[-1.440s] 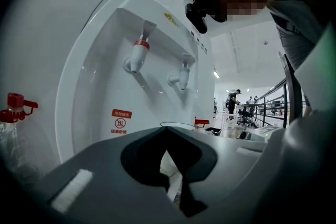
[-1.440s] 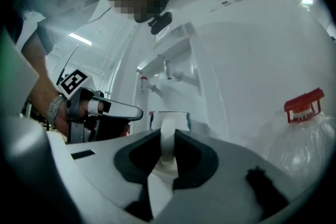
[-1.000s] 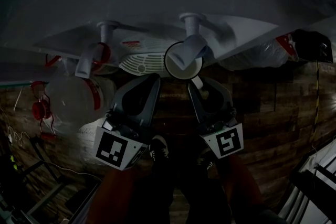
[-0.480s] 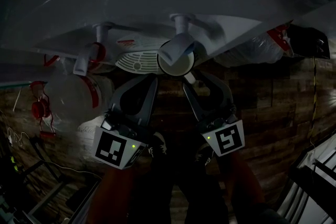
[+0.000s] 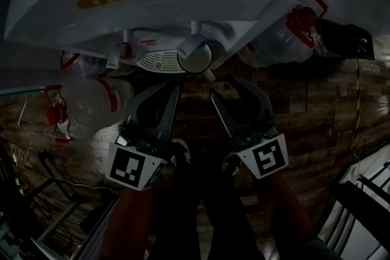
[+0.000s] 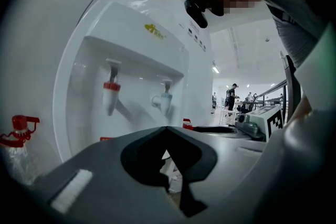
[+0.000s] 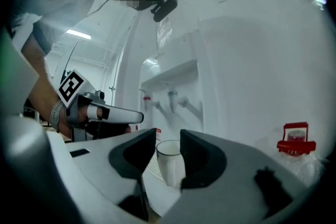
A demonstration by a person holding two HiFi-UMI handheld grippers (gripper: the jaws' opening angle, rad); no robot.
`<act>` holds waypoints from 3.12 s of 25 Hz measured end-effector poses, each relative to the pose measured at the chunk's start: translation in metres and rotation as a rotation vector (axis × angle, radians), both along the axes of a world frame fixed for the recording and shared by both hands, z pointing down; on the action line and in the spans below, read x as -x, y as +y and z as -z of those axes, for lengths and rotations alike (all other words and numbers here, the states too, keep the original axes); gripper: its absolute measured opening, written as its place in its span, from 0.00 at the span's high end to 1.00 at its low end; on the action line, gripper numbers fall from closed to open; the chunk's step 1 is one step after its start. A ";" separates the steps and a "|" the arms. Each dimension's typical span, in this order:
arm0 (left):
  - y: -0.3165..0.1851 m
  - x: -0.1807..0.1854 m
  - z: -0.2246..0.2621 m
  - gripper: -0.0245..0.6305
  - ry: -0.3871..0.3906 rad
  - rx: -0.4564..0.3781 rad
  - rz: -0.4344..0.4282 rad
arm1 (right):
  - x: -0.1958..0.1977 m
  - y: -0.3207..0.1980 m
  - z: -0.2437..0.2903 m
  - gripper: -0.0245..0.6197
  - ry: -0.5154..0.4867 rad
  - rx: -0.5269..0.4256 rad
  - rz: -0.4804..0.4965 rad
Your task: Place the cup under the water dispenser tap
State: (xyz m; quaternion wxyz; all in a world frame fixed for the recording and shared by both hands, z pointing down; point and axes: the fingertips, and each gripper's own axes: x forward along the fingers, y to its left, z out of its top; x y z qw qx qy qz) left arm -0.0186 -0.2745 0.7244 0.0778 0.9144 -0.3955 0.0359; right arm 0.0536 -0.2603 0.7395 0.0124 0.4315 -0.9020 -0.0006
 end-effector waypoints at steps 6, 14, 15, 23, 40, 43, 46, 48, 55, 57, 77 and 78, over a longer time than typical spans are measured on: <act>0.029 -0.023 0.075 0.95 -0.089 -0.015 -0.057 | -0.002 0.019 0.087 0.79 0.006 0.038 0.057; 0.075 -0.032 0.202 0.95 -0.040 0.004 -0.051 | -0.011 0.062 0.220 0.94 -0.005 0.057 0.141; 0.082 -0.032 0.217 0.95 -0.036 0.007 -0.050 | -0.012 0.068 0.237 0.94 -0.010 0.062 0.149; 0.124 -0.027 0.317 0.95 -0.042 -0.008 -0.048 | -0.001 0.112 0.351 0.94 0.009 0.060 0.229; 0.217 -0.018 0.503 0.95 0.042 -0.031 -0.161 | 0.027 0.205 0.523 0.94 0.010 0.051 0.287; 0.223 -0.020 0.522 0.95 0.056 -0.043 -0.180 | 0.029 0.211 0.538 0.94 0.012 0.045 0.286; 0.220 -0.019 0.534 0.95 0.054 -0.054 -0.187 | 0.031 0.207 0.549 0.94 -0.005 0.057 0.272; 0.215 -0.018 0.542 0.95 0.049 -0.072 -0.185 | 0.032 0.203 0.560 0.94 -0.031 0.031 0.270; 0.209 -0.020 0.562 0.95 0.044 -0.121 -0.207 | 0.030 0.198 0.579 0.94 -0.021 0.029 0.280; 0.205 -0.019 0.565 0.95 0.044 -0.133 -0.211 | 0.030 0.195 0.584 0.94 -0.029 0.004 0.280; 0.189 -0.010 0.559 0.95 0.033 -0.123 -0.225 | 0.041 0.179 0.588 0.94 -0.075 -0.038 0.265; 0.189 -0.010 0.559 0.95 0.031 -0.125 -0.227 | 0.041 0.179 0.588 0.94 -0.072 -0.038 0.266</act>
